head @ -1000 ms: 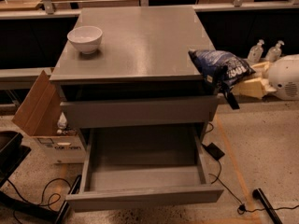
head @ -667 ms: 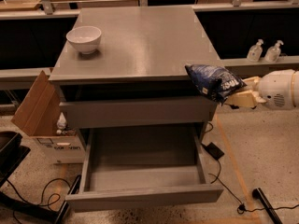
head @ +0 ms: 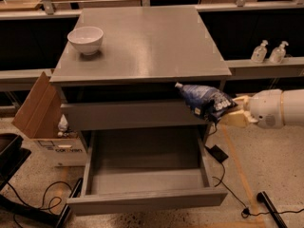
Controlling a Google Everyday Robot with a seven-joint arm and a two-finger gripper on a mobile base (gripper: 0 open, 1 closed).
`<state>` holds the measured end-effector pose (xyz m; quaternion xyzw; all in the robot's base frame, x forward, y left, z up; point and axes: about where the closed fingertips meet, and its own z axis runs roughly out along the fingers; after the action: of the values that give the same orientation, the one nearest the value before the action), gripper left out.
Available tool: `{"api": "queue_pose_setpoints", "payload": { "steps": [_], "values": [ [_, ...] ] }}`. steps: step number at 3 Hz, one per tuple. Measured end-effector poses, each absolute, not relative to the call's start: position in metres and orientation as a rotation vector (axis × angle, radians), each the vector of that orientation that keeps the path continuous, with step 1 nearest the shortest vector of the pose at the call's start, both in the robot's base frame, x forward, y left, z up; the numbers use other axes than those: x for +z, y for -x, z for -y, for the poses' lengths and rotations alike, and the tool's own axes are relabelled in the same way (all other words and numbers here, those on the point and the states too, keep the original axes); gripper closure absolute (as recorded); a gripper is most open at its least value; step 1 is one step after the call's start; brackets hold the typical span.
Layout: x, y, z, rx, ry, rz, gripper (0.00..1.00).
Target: Place blue chip bag into middle drawer
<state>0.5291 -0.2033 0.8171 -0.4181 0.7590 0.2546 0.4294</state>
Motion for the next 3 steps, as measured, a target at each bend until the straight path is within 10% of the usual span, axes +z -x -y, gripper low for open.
{"api": "queue_pose_setpoints", "payload": {
  "steps": [3],
  "values": [
    [0.624, -0.475, 0.106, 0.872, 1.394, -1.925, 1.00]
  ]
}}
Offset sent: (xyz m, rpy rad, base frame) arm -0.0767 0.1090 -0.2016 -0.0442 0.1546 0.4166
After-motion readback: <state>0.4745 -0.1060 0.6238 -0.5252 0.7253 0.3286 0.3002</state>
